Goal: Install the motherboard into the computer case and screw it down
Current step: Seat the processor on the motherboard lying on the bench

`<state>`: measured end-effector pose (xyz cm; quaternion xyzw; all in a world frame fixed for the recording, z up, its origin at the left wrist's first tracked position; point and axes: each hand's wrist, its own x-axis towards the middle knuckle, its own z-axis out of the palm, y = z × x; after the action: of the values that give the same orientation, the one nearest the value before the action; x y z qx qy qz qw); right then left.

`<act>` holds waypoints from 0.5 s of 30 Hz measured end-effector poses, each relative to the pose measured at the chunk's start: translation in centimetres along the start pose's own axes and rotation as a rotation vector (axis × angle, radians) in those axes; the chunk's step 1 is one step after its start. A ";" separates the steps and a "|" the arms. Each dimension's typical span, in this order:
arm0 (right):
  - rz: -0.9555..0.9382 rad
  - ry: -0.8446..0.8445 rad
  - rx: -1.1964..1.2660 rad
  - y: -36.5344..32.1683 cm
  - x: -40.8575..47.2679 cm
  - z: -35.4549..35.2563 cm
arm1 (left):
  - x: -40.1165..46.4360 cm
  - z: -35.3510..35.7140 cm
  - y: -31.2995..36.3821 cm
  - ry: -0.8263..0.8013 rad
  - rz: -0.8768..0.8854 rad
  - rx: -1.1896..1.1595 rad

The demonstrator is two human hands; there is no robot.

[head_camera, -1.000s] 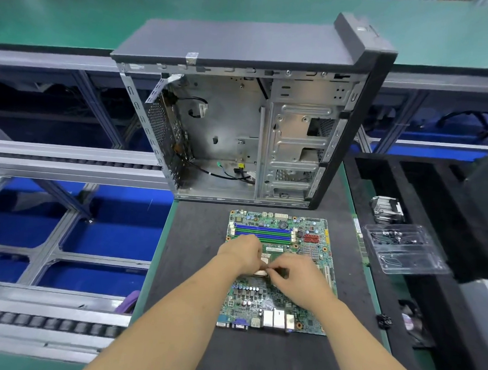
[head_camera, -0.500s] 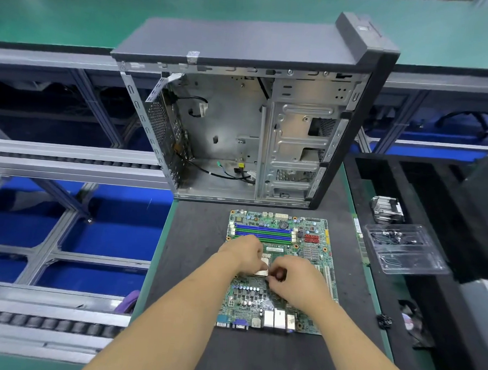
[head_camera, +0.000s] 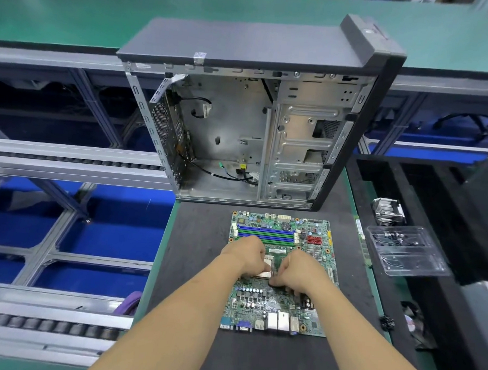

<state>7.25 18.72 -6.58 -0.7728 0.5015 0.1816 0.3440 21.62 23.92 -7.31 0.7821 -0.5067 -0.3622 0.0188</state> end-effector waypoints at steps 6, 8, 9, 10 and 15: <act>0.037 -0.048 -0.027 -0.1 0.2 -0.3 | -0.1 -0.1 0.2 -0.006 -0.003 -0.008; 0.027 -0.066 -0.050 0.3 0.2 -0.5 | -0.2 -0.1 0.1 -0.001 -0.005 -0.007; 0.013 -0.070 -0.055 0.5 0.1 -0.6 | -0.2 -0.1 0.1 -0.001 -0.006 -0.005; -0.003 -0.070 -0.056 0.8 0.1 -0.6 | -0.2 -0.1 0.1 -0.002 -0.007 0.000; -0.033 0.039 -0.066 1.0 -0.3 0.1 | -0.2 -0.2 0.4 0.004 -0.002 0.026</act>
<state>6.23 18.78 -6.80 -0.7953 0.4890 0.1770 0.3116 21.38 23.82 -6.93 0.7836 -0.5105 -0.3540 0.0094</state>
